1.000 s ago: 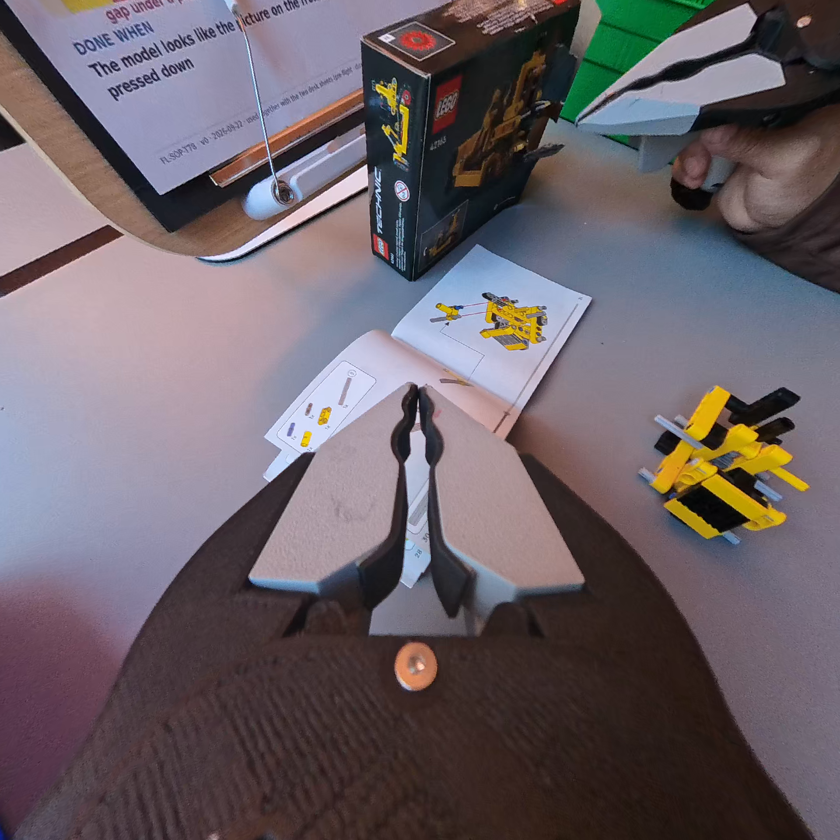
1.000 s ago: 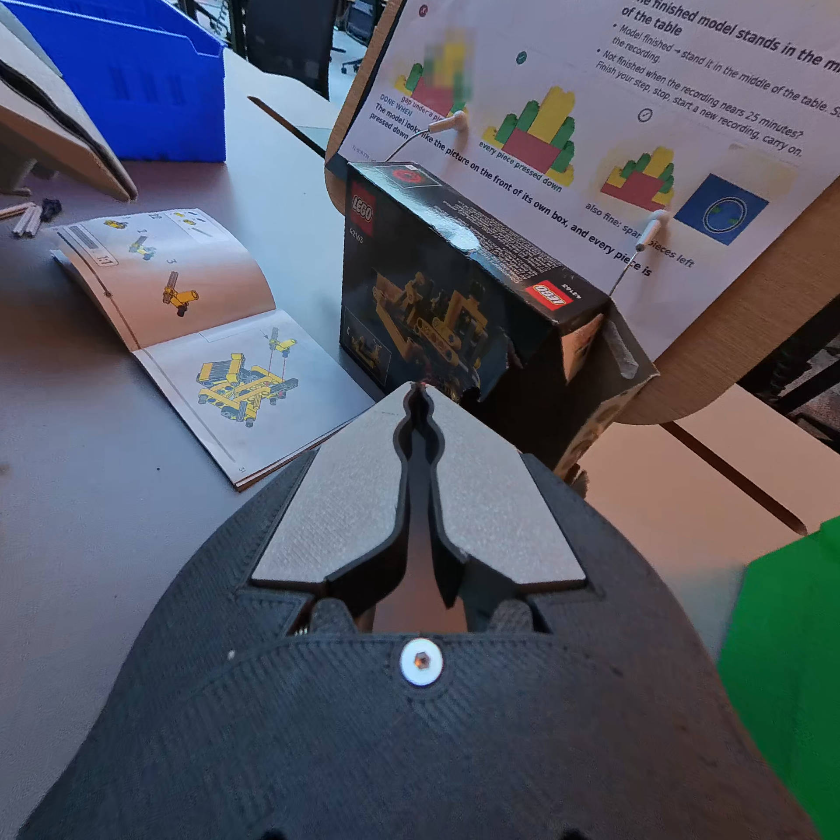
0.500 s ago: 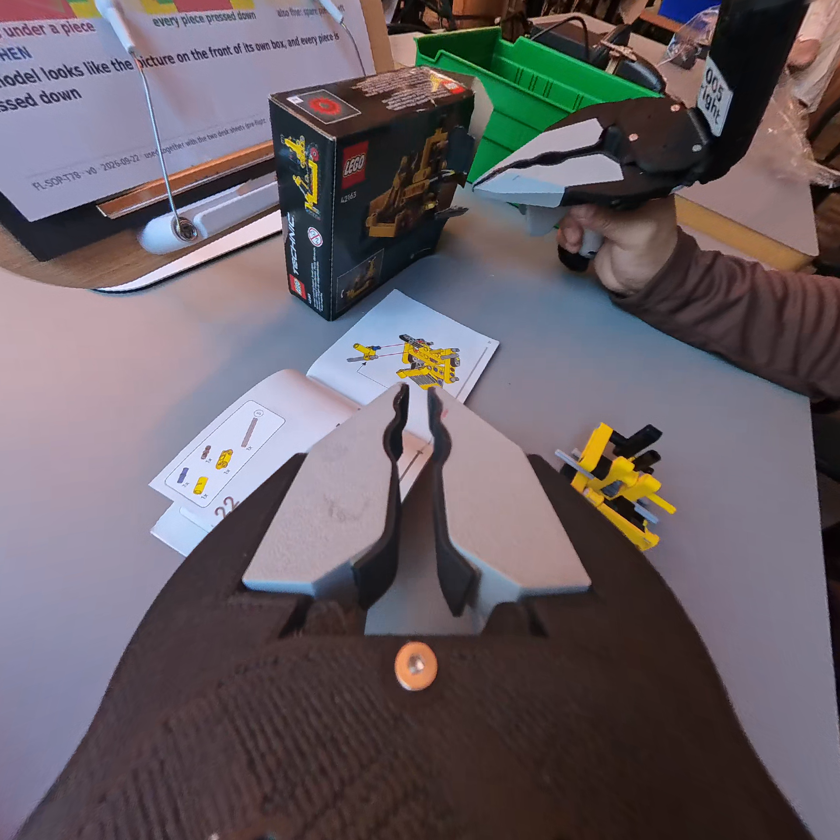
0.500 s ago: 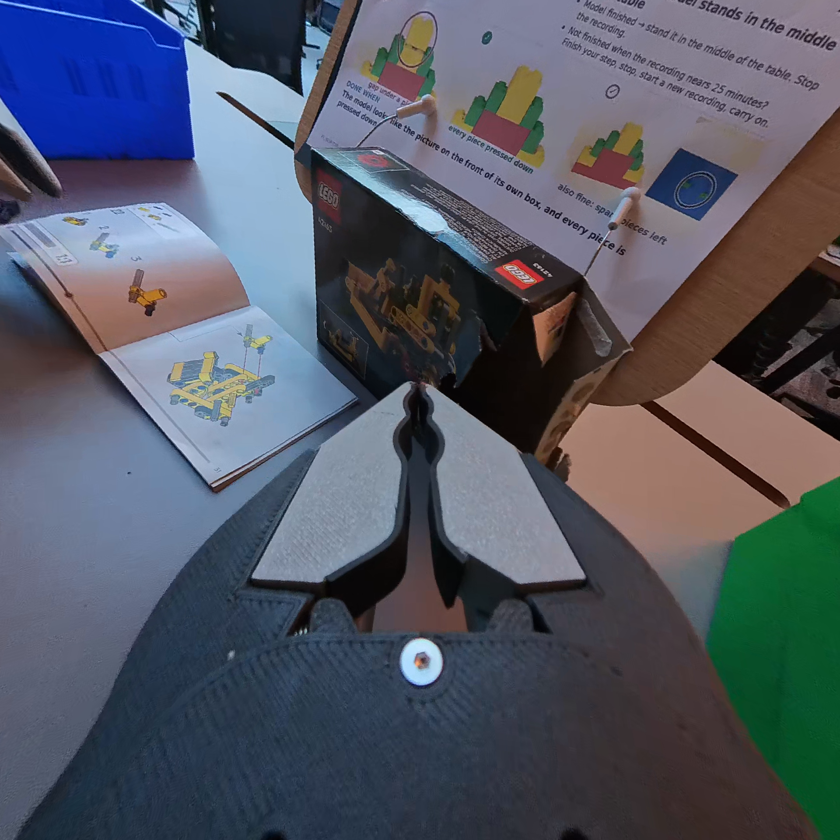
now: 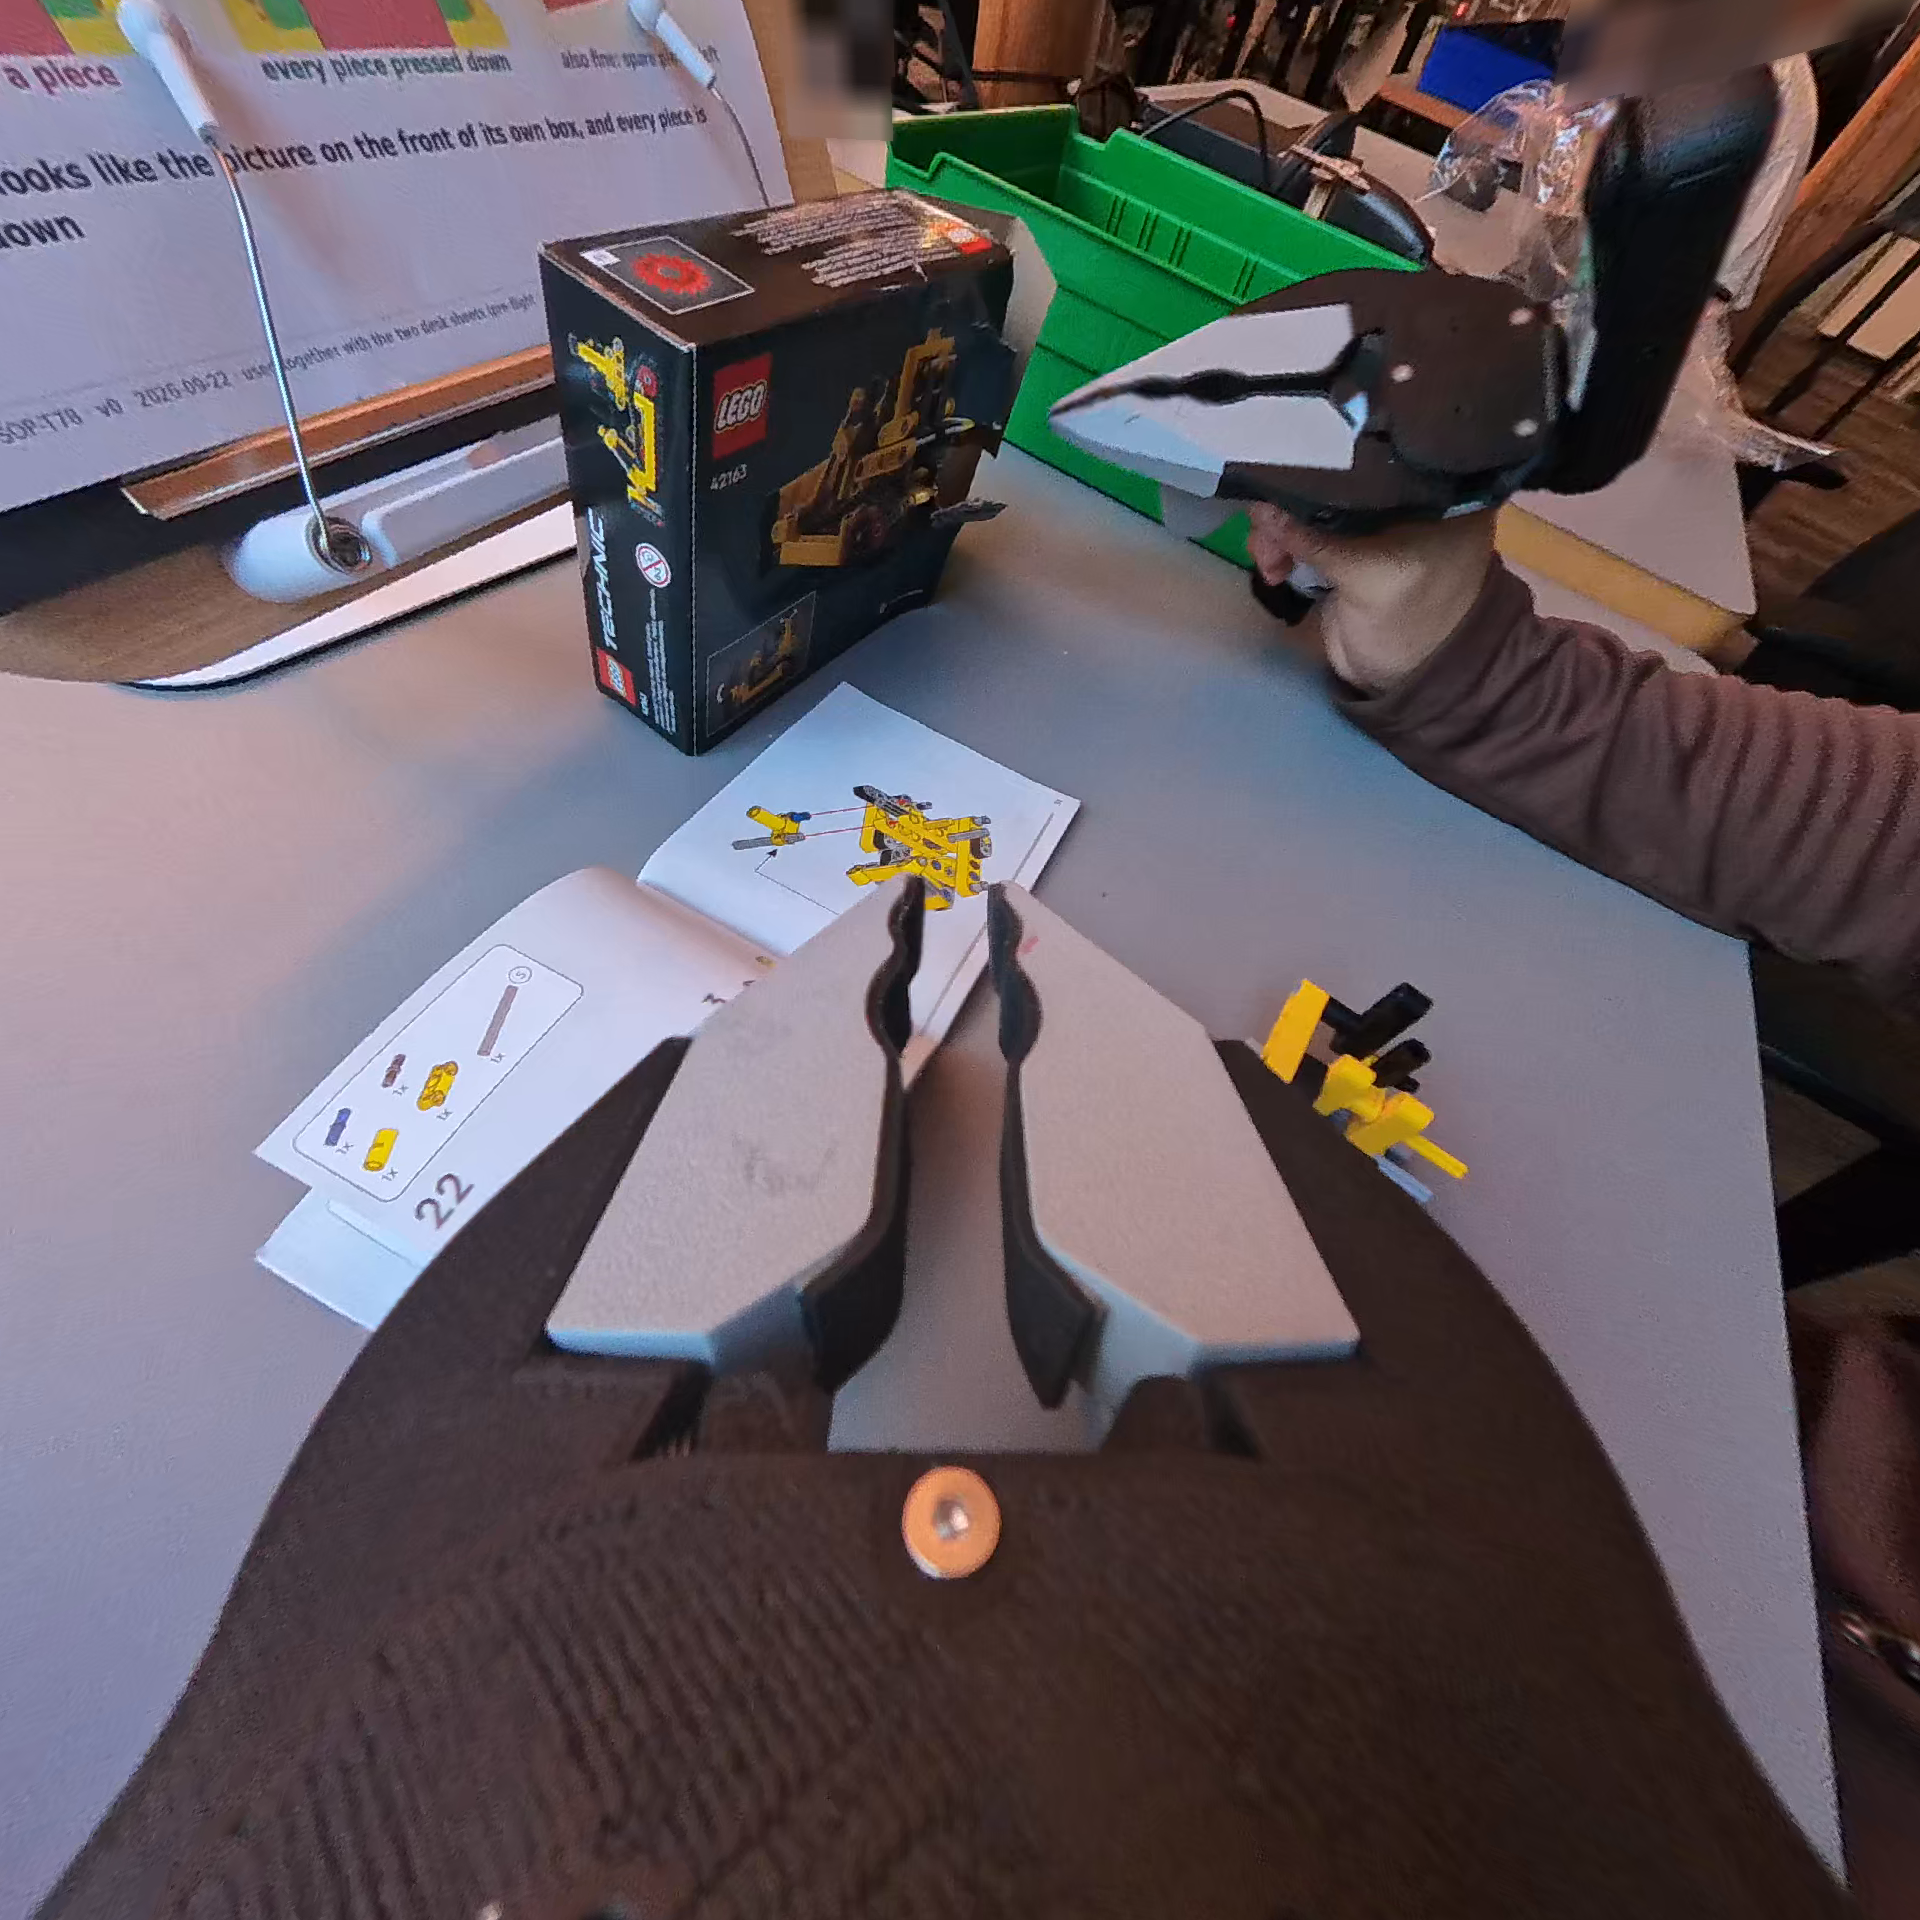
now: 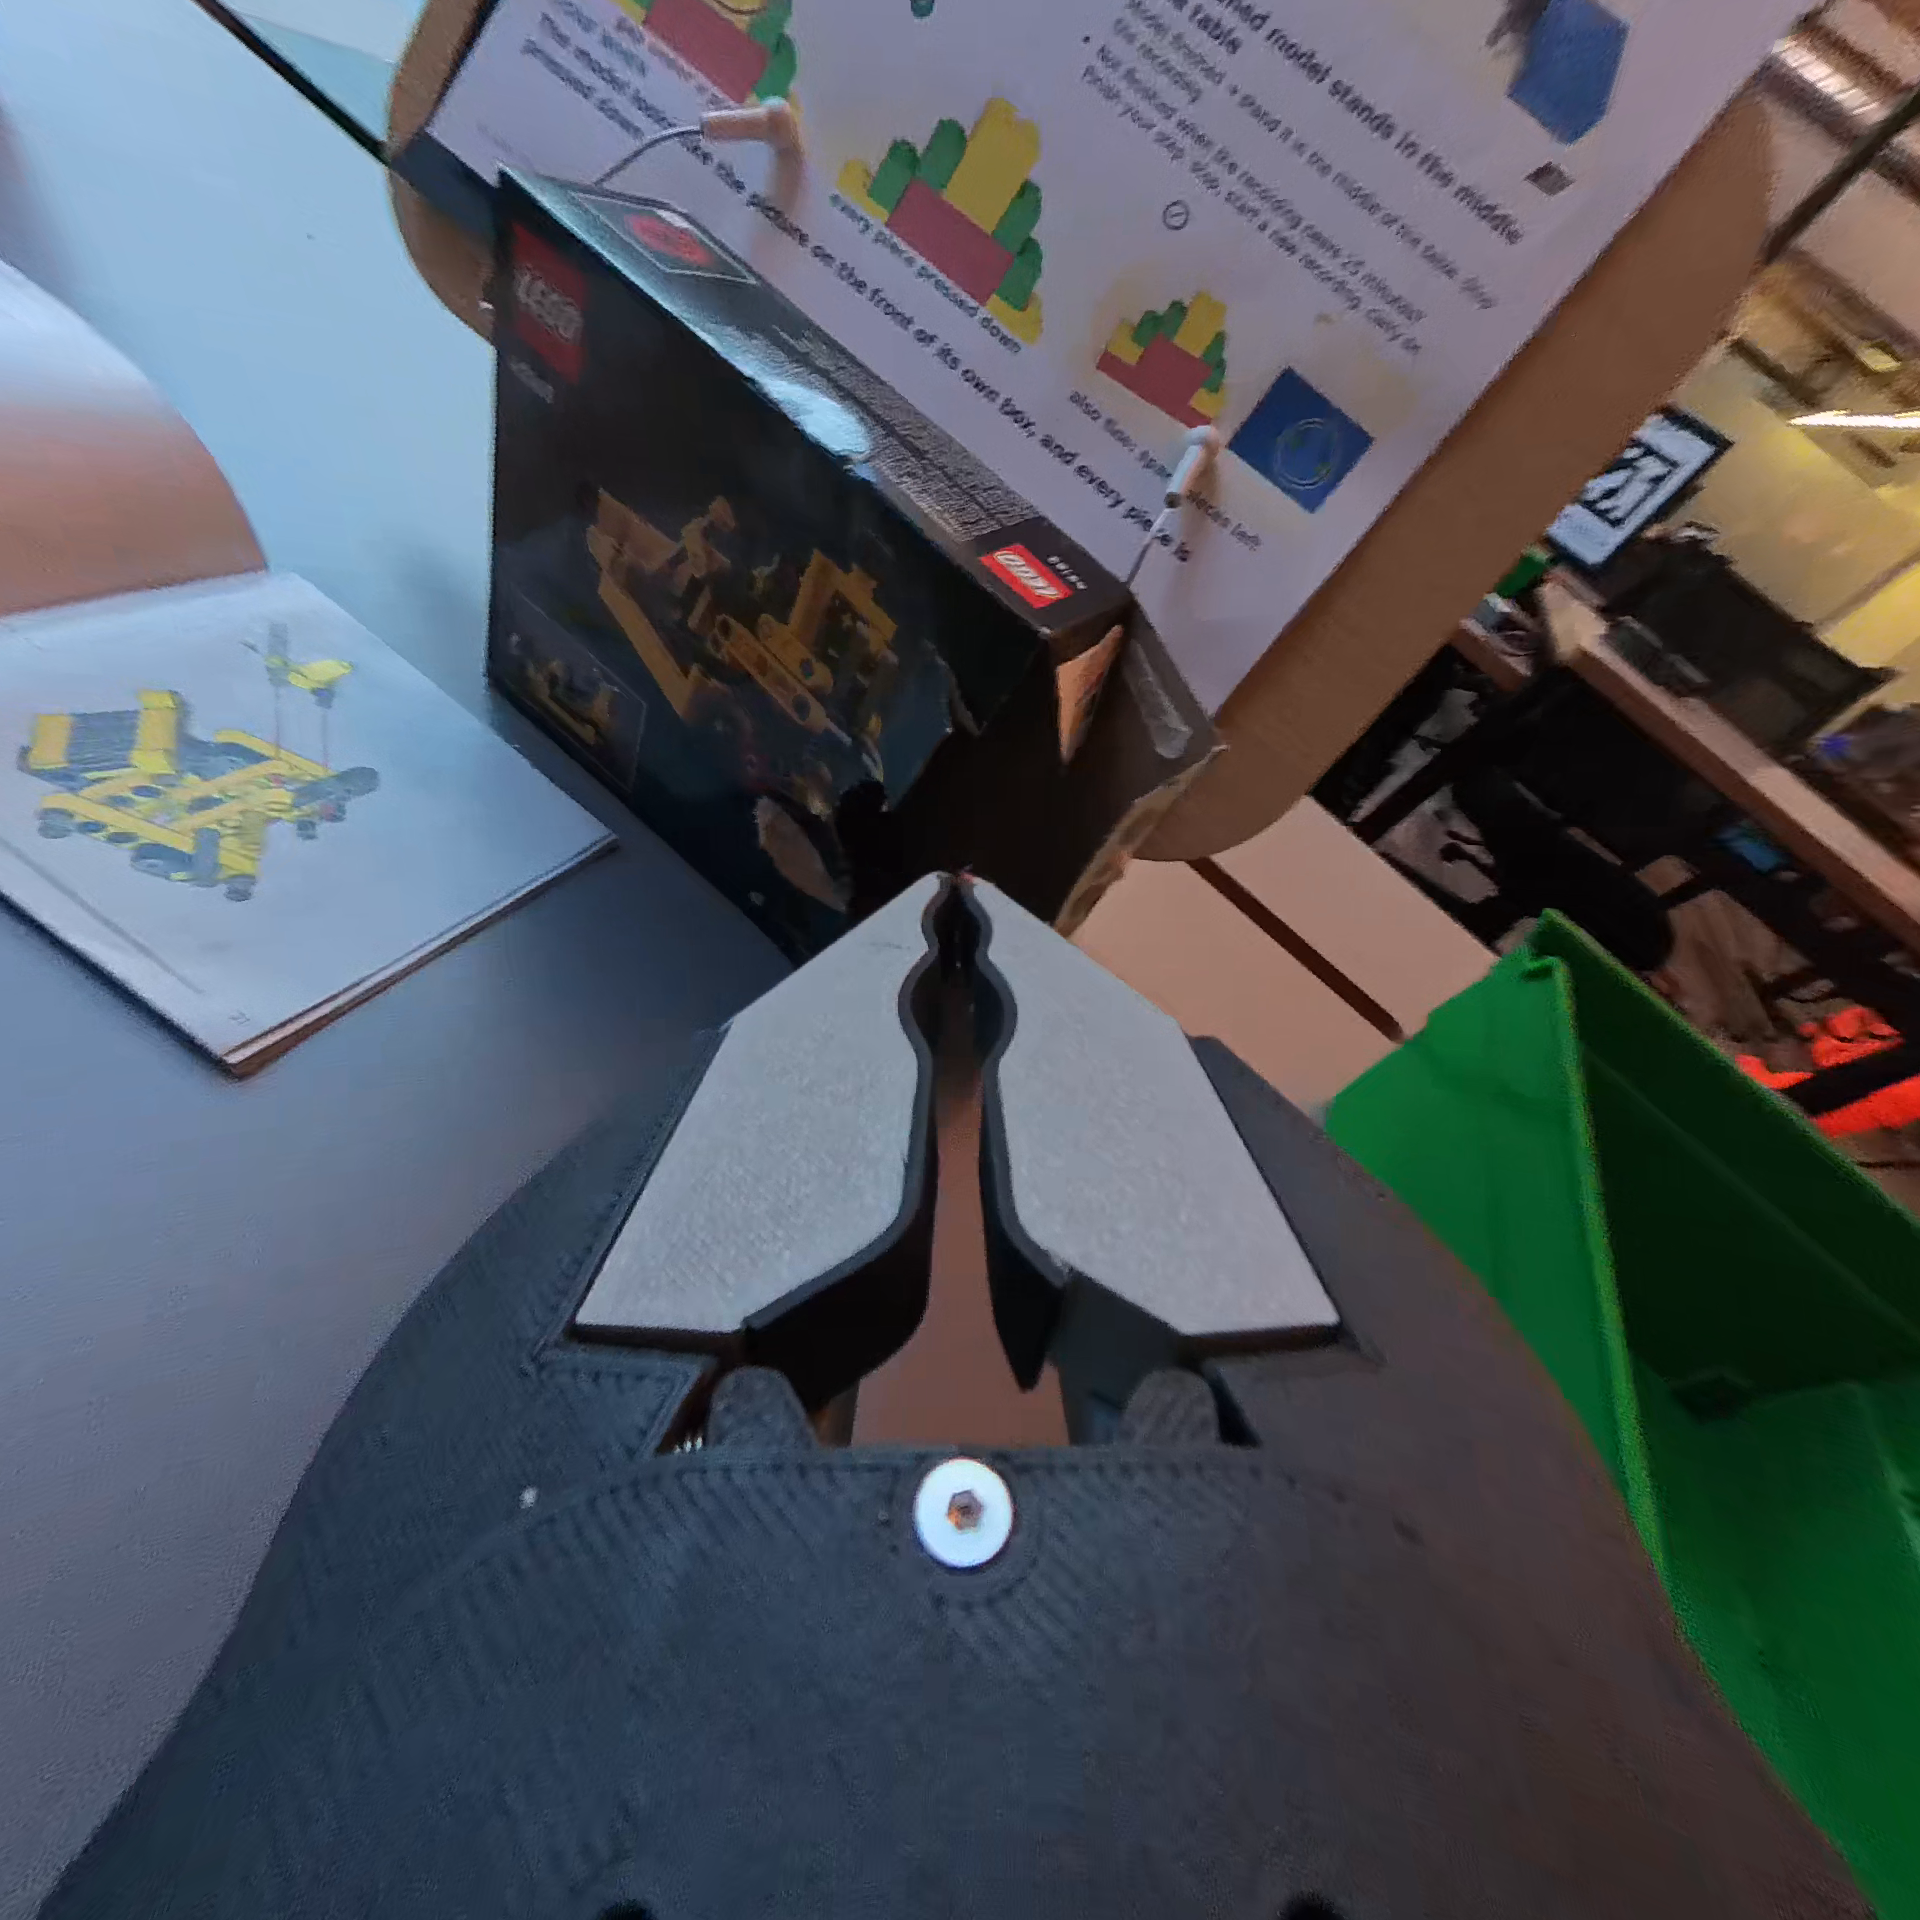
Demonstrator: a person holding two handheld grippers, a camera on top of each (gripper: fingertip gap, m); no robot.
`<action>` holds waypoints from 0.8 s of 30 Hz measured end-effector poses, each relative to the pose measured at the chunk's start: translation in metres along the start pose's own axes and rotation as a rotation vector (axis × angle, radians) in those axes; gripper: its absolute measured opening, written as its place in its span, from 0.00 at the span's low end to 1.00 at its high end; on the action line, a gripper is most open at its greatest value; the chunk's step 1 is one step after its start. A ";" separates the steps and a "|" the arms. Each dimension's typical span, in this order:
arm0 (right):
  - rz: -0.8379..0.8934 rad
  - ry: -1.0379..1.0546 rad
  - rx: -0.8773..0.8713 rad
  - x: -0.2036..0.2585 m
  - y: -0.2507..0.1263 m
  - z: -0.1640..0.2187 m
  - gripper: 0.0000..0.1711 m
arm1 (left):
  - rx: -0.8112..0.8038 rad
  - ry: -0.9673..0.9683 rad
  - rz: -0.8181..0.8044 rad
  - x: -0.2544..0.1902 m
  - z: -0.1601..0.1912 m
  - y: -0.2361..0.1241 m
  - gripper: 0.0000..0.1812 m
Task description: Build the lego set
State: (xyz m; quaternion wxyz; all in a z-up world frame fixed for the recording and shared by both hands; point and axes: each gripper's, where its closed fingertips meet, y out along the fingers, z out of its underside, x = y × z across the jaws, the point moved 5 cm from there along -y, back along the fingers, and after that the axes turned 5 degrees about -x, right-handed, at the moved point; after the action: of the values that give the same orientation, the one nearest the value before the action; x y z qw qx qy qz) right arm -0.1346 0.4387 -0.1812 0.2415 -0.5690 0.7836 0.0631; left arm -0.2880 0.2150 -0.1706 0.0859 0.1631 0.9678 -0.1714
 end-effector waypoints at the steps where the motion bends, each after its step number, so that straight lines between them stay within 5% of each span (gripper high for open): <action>1: 0.039 -0.016 -0.002 -0.002 -0.002 -0.001 0.00 | 0.004 0.005 -0.012 0.002 0.001 0.000 0.05; 13: 0.089 0.041 0.004 0.012 -0.017 -0.004 0.00 | -0.104 0.000 -0.168 0.038 -0.019 -0.037 0.04; 17: 0.011 0.060 0.036 0.022 -0.005 0.001 0.29 | -0.166 -0.024 -0.193 0.045 -0.032 -0.054 0.04; 24: -0.194 0.140 -0.048 0.042 0.002 -0.011 0.21 | -0.129 -0.019 -0.181 0.044 -0.029 -0.054 0.04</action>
State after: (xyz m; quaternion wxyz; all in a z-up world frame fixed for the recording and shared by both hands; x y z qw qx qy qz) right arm -0.1502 0.3989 -0.1912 0.1773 -0.6507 0.7381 0.0185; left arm -0.3503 0.1904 -0.1368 0.0897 0.0673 0.9867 -0.1176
